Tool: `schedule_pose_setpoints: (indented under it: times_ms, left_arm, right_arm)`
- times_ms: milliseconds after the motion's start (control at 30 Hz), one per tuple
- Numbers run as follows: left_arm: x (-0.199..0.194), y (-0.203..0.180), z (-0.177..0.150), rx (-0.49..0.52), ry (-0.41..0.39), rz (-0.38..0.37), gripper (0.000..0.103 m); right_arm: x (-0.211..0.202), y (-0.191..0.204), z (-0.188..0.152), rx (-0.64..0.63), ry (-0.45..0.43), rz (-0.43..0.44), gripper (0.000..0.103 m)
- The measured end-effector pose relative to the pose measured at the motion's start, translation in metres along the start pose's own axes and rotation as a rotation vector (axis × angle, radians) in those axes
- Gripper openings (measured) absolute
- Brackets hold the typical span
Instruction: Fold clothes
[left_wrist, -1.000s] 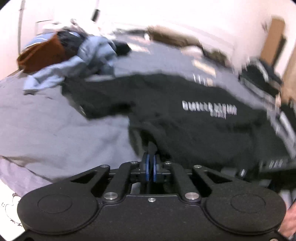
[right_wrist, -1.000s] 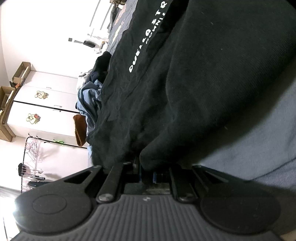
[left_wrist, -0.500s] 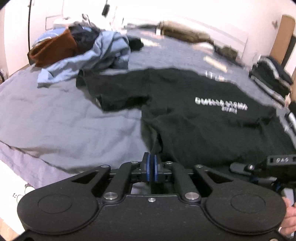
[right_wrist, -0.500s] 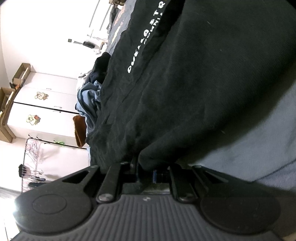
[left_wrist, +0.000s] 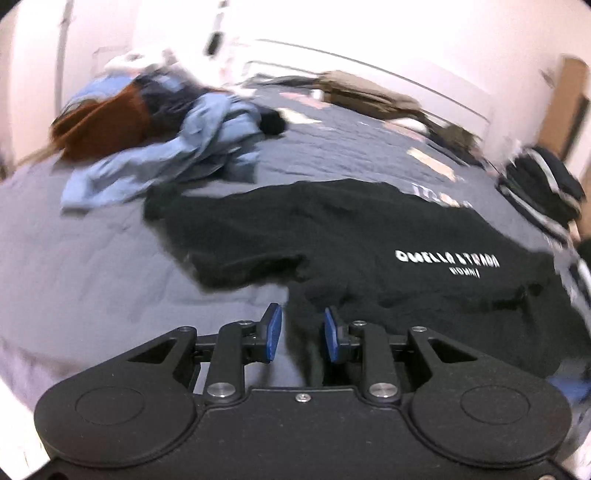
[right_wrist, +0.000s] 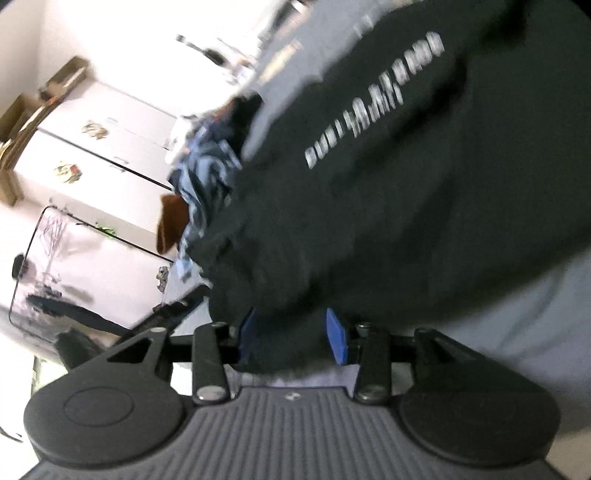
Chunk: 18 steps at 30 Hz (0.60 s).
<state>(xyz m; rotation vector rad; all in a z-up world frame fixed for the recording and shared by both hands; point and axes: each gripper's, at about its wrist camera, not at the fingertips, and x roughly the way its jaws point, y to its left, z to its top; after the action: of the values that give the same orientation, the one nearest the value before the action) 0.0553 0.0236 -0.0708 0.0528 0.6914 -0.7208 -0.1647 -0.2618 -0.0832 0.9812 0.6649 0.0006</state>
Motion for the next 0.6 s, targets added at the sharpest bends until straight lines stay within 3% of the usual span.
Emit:
schedule_pose_setpoints:
  times_ms: [100, 233, 367, 600]
  left_arm:
    - [0.009, -0.003, 0.006, 0.03, -0.007, -0.005, 0.026]
    - [0.022, -0.016, 0.003, 0.095, 0.027, 0.008, 0.036]
    - [0.033, -0.024, 0.001, 0.138, 0.047, 0.028, 0.04]
    - [0.052, -0.022, -0.002, 0.115, 0.134, 0.06, 0.041]
  right_arm:
    - [-0.025, 0.0, 0.024, -0.077, -0.032, -0.032, 0.041]
    - [-0.061, -0.01, 0.054, -0.14, -0.12, -0.094, 0.043]
    - [-0.079, -0.022, 0.089, -0.231, -0.213, -0.239, 0.05]
    - [-0.07, -0.068, 0.142, -0.343, -0.217, -0.484, 0.052]
